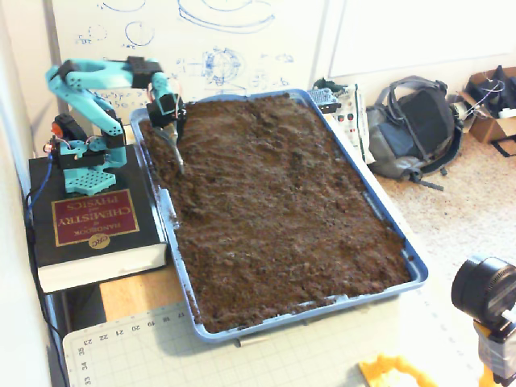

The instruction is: Build a berm.

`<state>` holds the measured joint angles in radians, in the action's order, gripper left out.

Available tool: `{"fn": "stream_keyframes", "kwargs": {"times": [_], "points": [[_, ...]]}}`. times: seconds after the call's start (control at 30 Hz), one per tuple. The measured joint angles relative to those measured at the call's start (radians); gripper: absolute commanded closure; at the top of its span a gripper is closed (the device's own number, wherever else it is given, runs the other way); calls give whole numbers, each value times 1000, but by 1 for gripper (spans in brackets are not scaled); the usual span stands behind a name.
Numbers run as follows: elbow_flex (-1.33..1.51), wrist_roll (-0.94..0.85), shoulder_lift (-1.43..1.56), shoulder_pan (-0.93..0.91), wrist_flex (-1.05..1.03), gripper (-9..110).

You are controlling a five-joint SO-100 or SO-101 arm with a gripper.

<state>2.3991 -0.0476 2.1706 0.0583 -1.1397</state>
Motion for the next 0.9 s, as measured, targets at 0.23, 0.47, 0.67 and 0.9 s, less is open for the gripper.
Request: {"fn": "stream_keyframes", "kwargs": {"times": [0.23, 0.47, 0.67, 0.9], "points": [[-183, 0, -172, 0, -222, 101], [-282, 0, -261, 115, -238, 101], [-360, 109, -385, 219, -178, 101], [-439, 318, -565, 379, -57, 101]]}}
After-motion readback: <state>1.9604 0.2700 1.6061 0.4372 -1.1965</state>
